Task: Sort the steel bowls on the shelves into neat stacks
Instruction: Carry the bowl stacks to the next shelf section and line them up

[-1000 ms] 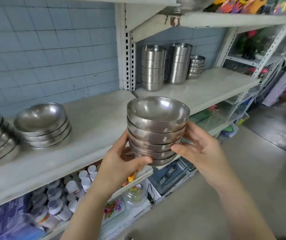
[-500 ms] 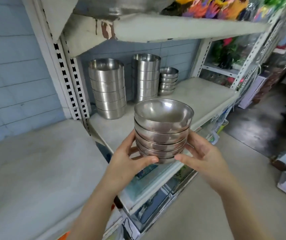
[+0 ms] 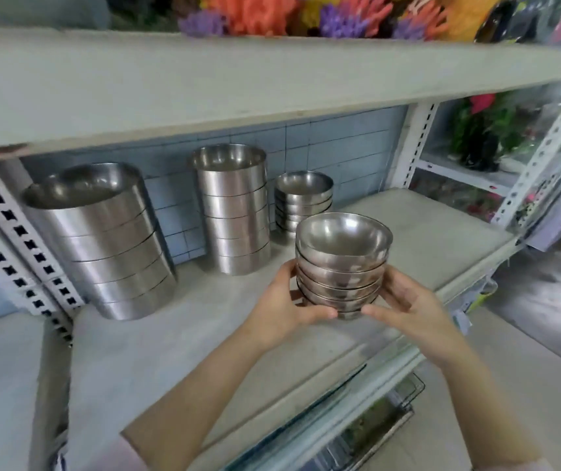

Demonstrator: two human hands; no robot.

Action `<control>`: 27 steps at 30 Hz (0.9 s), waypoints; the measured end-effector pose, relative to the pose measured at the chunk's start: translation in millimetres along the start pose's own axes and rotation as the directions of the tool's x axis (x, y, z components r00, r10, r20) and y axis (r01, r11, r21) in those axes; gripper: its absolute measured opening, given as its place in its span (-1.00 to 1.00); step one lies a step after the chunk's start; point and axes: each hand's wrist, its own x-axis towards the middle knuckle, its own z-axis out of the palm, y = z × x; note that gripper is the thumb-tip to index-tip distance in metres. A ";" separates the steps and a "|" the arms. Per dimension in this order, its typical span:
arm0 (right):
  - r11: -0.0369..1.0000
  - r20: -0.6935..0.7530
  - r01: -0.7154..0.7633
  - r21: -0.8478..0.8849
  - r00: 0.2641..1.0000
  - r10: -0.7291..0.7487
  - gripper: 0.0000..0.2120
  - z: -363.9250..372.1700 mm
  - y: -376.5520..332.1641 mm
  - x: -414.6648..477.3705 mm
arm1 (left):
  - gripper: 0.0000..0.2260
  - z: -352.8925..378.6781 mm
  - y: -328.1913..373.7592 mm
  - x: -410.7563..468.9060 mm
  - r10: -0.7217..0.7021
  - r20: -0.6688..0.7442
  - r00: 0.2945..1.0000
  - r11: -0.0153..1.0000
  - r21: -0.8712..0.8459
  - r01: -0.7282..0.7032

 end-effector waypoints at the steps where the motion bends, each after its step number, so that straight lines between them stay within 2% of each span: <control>1: 1.000 0.016 -0.010 -0.001 1.000 0.010 -0.24 -17.6 6.9 17.4 | -0.15 11.3 -3.7 20.7 -0.011 -0.017 1.000 1.000 -0.009 0.011; 8: 0.999 0.163 -0.042 -0.027 0.986 0.046 -0.27 -130.5 50.0 130.9 | -0.22 88.4 -17.0 140.4 -0.115 -0.170 0.979 0.993 -0.028 0.112; 11: 0.998 0.264 -0.051 -0.046 0.963 0.062 -0.34 -164.1 60.3 174.9 | -0.19 111.9 -17.1 179.2 -0.153 -0.259 0.954 0.988 -0.015 0.155; 14: 0.996 0.363 -0.047 -0.077 0.929 0.072 -0.37 -184.8 67.2 215.6 | -0.25 128.0 -13.2 207.2 -0.141 -0.368 0.919 0.989 -0.006 0.150; 19: 0.996 0.311 -0.012 -0.087 0.950 0.039 -0.28 -198.0 77.2 262.0 | -0.27 137.1 -13.4 245.3 -0.134 -0.469 0.873 0.985 0.032 0.169; 27: 0.996 0.317 0.065 -0.064 0.948 -0.042 -0.37 -187.7 95.6 292.3 | -0.24 139.6 -22.2 275.4 -0.107 -0.561 0.821 0.986 0.048 0.162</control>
